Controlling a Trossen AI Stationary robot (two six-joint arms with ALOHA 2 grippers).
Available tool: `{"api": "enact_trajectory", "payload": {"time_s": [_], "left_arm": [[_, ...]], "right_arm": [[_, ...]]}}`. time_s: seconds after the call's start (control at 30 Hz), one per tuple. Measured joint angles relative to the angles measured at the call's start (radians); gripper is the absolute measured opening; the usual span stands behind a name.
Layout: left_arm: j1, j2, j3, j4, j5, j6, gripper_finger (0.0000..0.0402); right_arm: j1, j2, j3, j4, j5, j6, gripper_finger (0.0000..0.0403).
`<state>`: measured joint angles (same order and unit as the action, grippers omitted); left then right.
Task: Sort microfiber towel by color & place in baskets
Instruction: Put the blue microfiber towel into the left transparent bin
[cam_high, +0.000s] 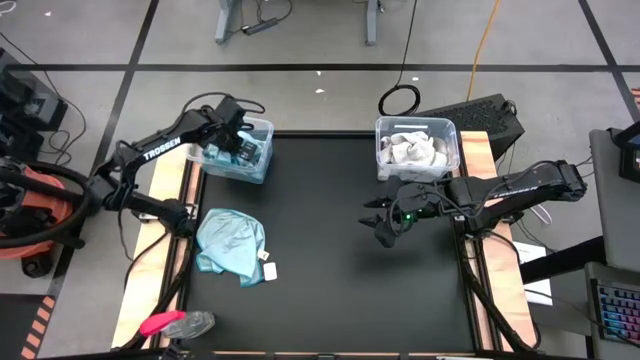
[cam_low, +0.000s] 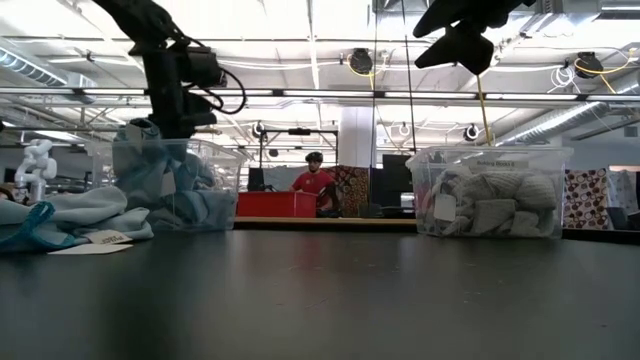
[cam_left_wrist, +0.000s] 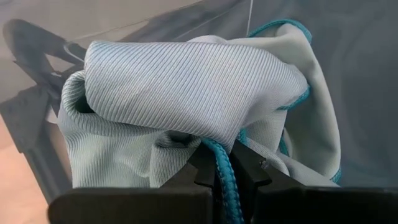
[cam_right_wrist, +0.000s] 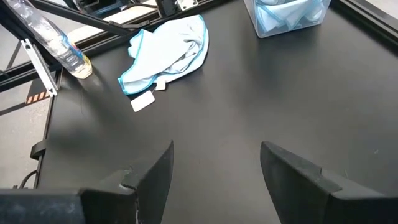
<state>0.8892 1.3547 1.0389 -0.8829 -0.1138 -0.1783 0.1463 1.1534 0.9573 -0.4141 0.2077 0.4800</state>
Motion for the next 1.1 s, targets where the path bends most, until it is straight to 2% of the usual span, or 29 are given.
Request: {"api": "enact_trajectory", "payload": {"time_s": [0.43, 0.83, 0.97, 1.1], "left_arm": [[0.031, 0.005, 0.000, 0.000, 0.008, -0.001, 0.0028], [0.031, 0.005, 0.020, -0.028, 0.038, -0.003, 0.0163], [0.031, -0.016, 0.058, -0.061, 0.038, 0.000, 0.0184], [0.031, -0.057, 0.110, -0.080, 0.034, 0.000, 0.0187]], "right_arm": [[0.000, 0.000, 0.000, 0.001, 0.000, 0.003, 0.0231], [0.000, 0.000, 0.000, 0.001, 0.000, 0.000, 0.0231], [0.000, 0.000, 0.000, 0.001, -0.001, -0.010, 0.0231], [0.000, 0.000, 0.000, 0.001, -0.001, -0.012, 0.0231]]}}
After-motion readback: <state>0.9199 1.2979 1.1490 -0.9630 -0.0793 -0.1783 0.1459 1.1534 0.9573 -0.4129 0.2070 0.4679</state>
